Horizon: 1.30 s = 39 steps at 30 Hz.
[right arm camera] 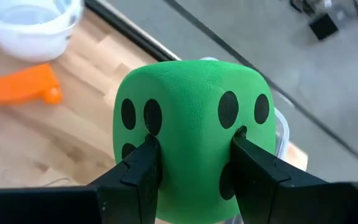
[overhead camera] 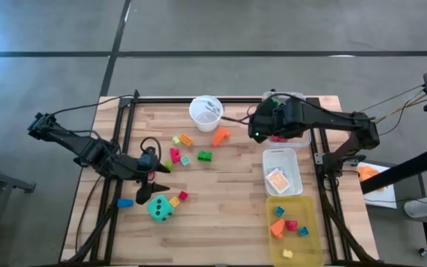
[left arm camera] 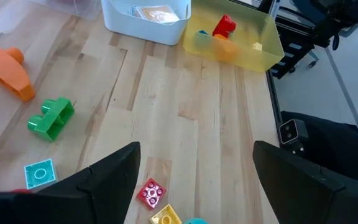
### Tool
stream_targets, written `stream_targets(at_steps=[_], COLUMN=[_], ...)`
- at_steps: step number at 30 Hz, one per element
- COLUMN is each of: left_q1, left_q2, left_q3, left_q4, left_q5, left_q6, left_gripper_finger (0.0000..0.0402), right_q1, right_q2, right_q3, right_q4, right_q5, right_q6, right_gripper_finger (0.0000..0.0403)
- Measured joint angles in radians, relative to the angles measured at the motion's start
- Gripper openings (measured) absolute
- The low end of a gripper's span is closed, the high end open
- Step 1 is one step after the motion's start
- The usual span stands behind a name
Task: Pick & Place Toys
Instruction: Put the green dice into the transparent bin
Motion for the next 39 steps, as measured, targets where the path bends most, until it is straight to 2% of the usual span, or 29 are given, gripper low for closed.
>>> stream_targets(at_steps=[13, 17, 22, 28, 39], left_q1=[0.000, 0.000, 0.000, 0.000, 0.000], left_q2=[0.000, 0.000, 0.000, 0.000, 0.000], left_q3=[0.000, 0.000, 0.000, 0.000, 0.000], left_q4=[0.000, 0.000, 0.002, 0.001, 0.000], left_q5=[0.000, 0.000, 0.000, 0.000, 0.000], left_q6=[0.000, -0.001, -0.001, -0.001, 0.000], left_gripper_finger=[0.0314, 0.0314, 0.0314, 0.0314, 0.0314], right_q1=[-0.136, -0.196, -0.249, -0.325, -0.361], right_q2=[0.001, 0.024, 0.066, 0.105, 0.188], right_q3=[-0.065, -0.098, -0.105, -0.105, -0.113], right_q4=[0.001, 0.006, 0.046, 0.113, 0.112], right_q5=[-0.023, -0.044, -0.012, -0.044, -0.066], right_q6=[0.289, 0.270, 0.173, 0.145, 0.141], right_gripper_finger=[0.0146, 0.0146, 0.0146, 0.0146, 0.0141])
